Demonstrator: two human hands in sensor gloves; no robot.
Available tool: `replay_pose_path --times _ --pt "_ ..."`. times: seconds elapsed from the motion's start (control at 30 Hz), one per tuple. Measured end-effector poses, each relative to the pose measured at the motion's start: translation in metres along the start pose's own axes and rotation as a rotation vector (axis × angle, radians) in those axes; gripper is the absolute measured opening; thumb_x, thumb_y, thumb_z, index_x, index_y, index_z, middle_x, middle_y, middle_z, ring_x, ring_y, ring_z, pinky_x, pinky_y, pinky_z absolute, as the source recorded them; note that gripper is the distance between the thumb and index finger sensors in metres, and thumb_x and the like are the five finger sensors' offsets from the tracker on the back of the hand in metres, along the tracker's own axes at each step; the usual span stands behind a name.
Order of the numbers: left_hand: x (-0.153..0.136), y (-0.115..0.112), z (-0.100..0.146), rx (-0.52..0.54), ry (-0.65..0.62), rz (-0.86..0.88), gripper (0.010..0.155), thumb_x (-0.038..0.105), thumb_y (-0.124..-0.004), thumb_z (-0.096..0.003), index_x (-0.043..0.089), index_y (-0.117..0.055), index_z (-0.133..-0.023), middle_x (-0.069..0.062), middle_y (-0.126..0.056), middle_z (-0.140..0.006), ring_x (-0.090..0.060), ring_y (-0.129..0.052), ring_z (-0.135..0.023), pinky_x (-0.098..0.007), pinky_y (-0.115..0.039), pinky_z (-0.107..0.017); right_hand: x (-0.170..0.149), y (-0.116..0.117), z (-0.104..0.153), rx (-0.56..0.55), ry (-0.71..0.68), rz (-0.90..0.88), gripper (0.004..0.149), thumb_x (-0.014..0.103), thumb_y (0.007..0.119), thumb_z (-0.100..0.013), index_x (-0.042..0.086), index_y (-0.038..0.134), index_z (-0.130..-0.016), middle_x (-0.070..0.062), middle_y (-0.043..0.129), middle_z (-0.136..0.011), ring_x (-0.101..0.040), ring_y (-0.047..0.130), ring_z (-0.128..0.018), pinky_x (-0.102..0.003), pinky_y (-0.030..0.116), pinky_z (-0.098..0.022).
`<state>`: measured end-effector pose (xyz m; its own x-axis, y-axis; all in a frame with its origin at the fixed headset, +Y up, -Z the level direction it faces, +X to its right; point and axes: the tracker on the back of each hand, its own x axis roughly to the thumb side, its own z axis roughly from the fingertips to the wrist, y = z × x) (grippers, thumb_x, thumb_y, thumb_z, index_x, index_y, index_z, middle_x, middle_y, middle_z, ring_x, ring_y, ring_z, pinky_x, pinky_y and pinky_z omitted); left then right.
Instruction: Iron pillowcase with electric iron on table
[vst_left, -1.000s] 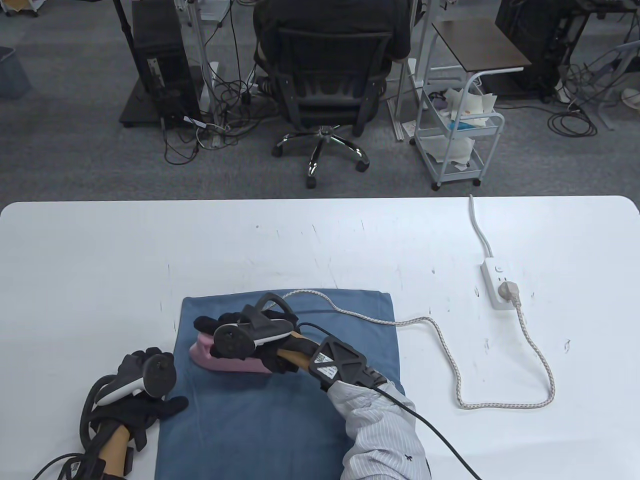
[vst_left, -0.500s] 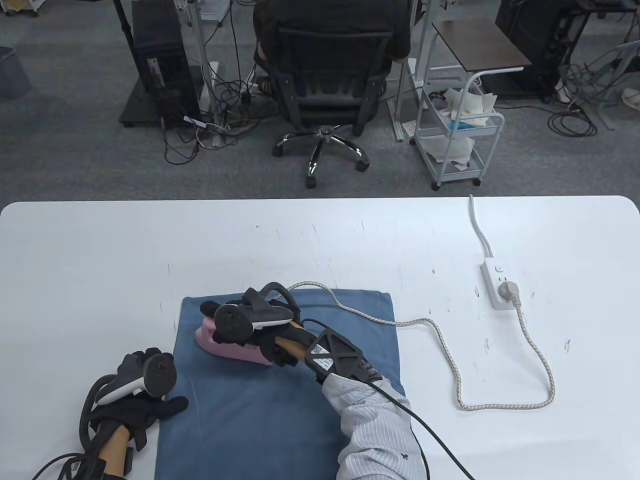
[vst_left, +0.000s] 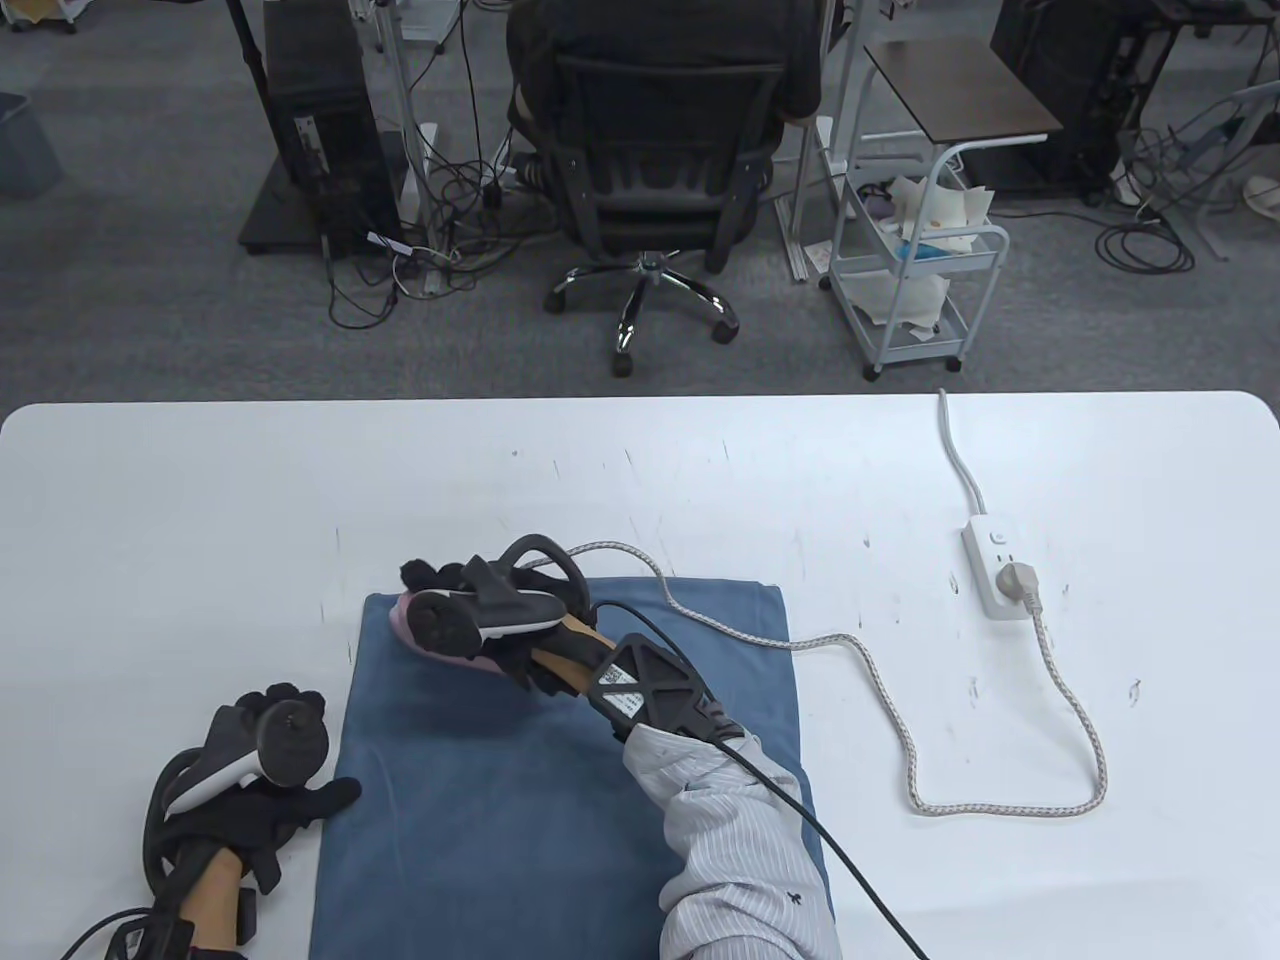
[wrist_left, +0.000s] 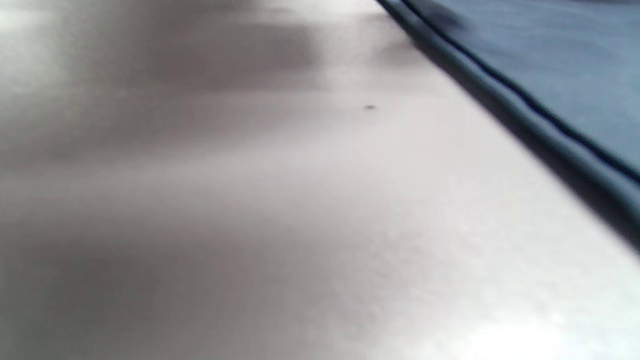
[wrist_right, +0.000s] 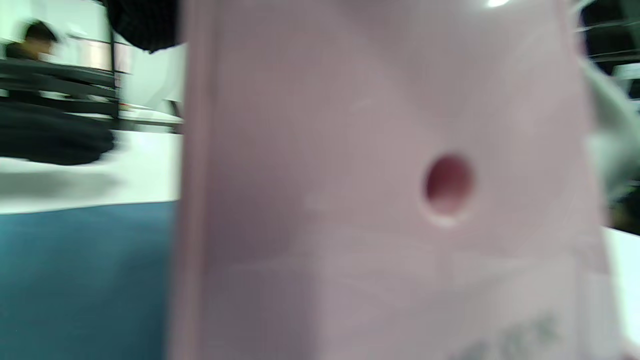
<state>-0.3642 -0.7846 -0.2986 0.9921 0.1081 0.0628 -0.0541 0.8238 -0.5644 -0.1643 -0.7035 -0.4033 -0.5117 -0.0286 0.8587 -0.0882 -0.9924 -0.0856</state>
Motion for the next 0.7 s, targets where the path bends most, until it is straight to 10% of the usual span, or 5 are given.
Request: replay_pose_path --times 0.23,0.53,0.7 --pt "-0.009 -0.007 -0.003 -0.031 0.069 -0.008 0.102 0.062 -0.053 -0.0492 0.005 0.010 -0.106 -0.029 0.019 -0.106 -0.056 0.011 -0.094 -0.063 -0.006 -0.066 0.063 0.008 0.011 0.031 -0.285 -0.096 0.069 0.045 0.066 -0.051 0.003 0.057 -0.105 -0.007 0.091 -0.073 -0.015 0.097 -0.039 -0.029 0.088 -0.032" --pt "-0.011 -0.008 -0.003 -0.037 0.084 -0.012 0.106 0.063 -0.055 -0.0458 0.005 0.010 -0.106 -0.029 0.019 -0.105 -0.056 0.011 -0.093 -0.063 -0.006 -0.066 0.042 0.025 -0.014 -0.060 -0.070 -0.065 0.069 0.045 0.065 -0.052 0.003 0.055 -0.106 -0.008 0.090 -0.073 -0.015 0.096 -0.039 -0.029 0.086 -0.033" --pt "-0.012 -0.007 -0.004 -0.052 0.079 -0.005 0.107 0.064 -0.055 -0.0456 0.005 0.011 -0.106 -0.029 0.019 -0.105 -0.056 0.011 -0.093 -0.063 -0.005 -0.066 0.049 0.016 -0.004 0.033 -0.173 -0.162 0.068 0.044 0.064 -0.053 0.004 0.054 -0.106 -0.008 0.089 -0.073 -0.016 0.096 -0.039 -0.030 0.087 -0.033"
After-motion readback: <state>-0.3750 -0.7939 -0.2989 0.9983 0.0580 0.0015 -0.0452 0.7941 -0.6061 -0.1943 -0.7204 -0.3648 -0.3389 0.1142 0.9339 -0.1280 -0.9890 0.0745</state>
